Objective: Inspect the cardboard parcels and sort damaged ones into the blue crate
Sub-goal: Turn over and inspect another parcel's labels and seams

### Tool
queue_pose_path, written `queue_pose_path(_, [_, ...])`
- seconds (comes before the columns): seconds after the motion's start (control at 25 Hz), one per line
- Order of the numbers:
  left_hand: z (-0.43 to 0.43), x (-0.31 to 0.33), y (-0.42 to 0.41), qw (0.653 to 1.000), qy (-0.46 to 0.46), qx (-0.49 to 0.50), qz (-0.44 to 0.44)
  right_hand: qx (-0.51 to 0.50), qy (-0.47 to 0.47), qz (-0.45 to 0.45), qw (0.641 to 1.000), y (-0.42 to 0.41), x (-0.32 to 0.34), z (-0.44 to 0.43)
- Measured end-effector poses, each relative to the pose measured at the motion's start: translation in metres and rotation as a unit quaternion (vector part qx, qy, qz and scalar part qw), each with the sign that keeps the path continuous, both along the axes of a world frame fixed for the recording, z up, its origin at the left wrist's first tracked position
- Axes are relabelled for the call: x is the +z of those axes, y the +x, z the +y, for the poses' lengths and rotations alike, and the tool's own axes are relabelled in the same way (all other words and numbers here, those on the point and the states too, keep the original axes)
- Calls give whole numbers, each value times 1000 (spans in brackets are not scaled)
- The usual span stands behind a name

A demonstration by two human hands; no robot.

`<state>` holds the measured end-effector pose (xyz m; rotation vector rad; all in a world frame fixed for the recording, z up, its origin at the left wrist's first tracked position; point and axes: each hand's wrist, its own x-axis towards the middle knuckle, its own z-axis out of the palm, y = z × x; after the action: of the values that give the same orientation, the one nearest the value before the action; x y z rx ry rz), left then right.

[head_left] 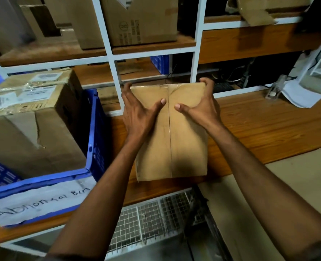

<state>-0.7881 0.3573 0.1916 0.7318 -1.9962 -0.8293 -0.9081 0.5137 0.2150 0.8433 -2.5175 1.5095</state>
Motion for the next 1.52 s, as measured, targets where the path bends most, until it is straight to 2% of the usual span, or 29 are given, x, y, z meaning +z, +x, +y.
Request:
queue_pose_path(0.08, [-1, -2, 2, 1000, -20, -16, 15, 7, 2, -8, 1000, 1, -1, 0])
queue_pose_path(0.2, [-4, -11, 2, 999, -28, -9, -11, -21, -4, 5, 1000, 1, -7, 0])
queue_pose_path(0.36, [-8, -8, 8, 999, -28, -28, 3, -15, -33, -45, 998, -10, -9, -2])
queue_pose_path(0.56, [-18, -3, 18, 1000, 3, -3, 16, -74, -68, 24, 995, -12, -23, -3])
queue_pose_path(0.64, [-17, 3, 16, 1000, 13, -1, 9, -86, -94, 20, 992, -12, -26, -4])
queue_pose_path(0.8, [-7, -7, 16, 998, 37, -6, -44, -38, -49, -72, 995, -8, -37, -5])
queue_pose_path(0.96, [5, -21, 10, 996, 79, 22, -20, -45, -21, -67, 997, 0, -45, -5])
queue_pose_path(1.12, [6, -30, 0, 997, 51, 47, -38, -95, 33, -33, 994, 8, -46, -16])
queue_pose_path(1.24, [8, -36, 4, 998, 11, 35, -47, -72, 73, -23, 994, 8, -46, -16])
queue_pose_path(1.36, [10, -49, 12, 998, 6, 34, -59, -89, 64, -33, 993, 5, -49, -11])
queue_pose_path(1.52, [12, -60, 26, 999, 37, 29, -22, -59, 23, -38, 997, 6, -62, -1])
